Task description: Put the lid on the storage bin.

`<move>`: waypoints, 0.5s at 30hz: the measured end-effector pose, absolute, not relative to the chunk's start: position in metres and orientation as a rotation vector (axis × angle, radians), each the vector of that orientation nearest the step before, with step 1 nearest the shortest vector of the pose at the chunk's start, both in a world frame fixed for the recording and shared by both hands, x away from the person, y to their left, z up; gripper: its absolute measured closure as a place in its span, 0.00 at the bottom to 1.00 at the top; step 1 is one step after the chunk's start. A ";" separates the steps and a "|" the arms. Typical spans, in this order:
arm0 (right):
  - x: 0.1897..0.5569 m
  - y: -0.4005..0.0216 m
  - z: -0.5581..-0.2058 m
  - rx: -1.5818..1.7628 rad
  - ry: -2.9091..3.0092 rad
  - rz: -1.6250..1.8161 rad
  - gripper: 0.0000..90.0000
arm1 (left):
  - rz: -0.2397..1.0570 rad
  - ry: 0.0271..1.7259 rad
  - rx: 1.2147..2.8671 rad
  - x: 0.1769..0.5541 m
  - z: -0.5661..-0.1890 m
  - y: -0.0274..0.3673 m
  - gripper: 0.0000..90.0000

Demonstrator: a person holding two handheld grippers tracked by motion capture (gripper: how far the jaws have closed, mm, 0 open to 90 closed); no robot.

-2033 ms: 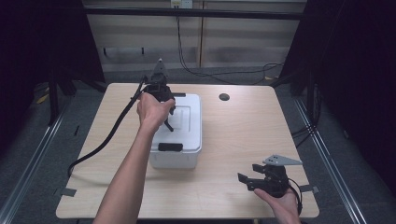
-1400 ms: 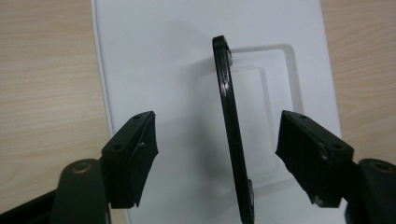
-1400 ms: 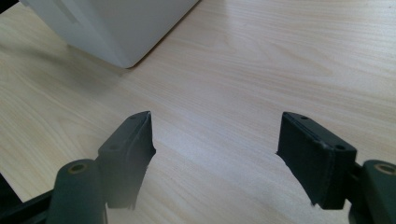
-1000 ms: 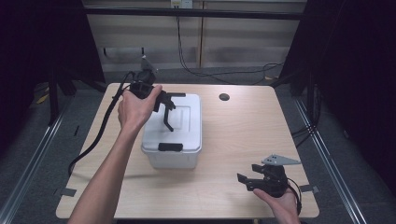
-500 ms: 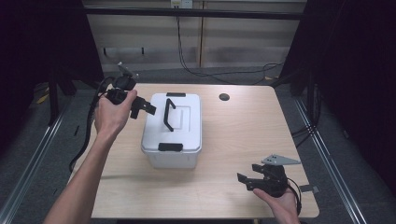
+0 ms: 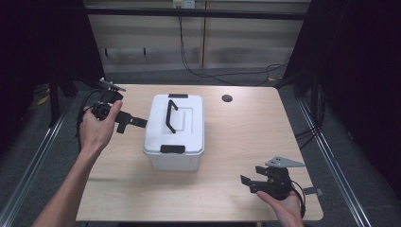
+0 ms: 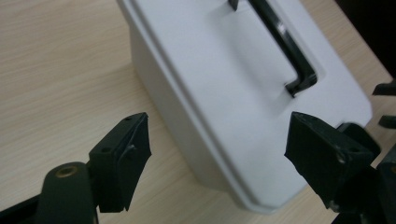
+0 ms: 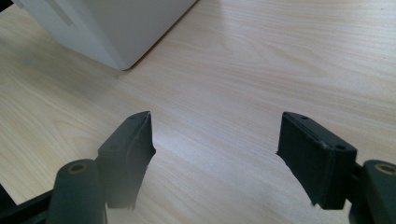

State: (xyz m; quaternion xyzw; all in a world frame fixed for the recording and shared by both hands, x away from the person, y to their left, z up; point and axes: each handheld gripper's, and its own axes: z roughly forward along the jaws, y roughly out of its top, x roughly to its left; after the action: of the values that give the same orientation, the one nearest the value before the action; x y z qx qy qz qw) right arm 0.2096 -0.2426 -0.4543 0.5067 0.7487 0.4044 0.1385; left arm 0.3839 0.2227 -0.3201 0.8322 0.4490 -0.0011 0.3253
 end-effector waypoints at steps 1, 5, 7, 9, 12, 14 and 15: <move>0.210 -0.243 -0.455 1.471 2.163 1.169 0.29 | -0.003 1.183 2.183 0.383 -0.321 0.225 0.25; 0.210 -0.243 -0.454 1.467 2.163 1.171 0.29 | 0.006 1.132 2.205 0.374 -0.324 0.240 0.25; 0.210 -0.243 -0.454 1.469 2.159 1.172 0.29 | 0.002 1.103 2.212 0.367 -0.328 0.250 0.24; 0.210 -0.243 -0.454 1.473 2.156 1.172 0.29 | 0.021 1.109 2.198 0.361 -0.333 0.260 0.25; 0.211 -0.243 -0.454 1.472 2.158 1.169 0.29 | 0.010 1.132 2.165 0.355 -0.340 0.272 0.24; 0.211 -0.242 -0.455 1.468 2.160 1.167 0.29 | 0.027 1.147 2.160 0.349 -0.346 0.280 0.23; 0.211 -0.242 -0.455 1.468 2.160 1.167 0.29 | 0.027 1.147 2.160 0.349 -0.346 0.280 0.23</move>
State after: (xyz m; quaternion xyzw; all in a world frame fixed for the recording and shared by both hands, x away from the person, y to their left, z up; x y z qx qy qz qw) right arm 0.2109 -0.2422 -0.4547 0.5081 0.7477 0.4038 0.1403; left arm 0.3489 0.2798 -0.3458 0.8303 0.4408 0.0105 0.3408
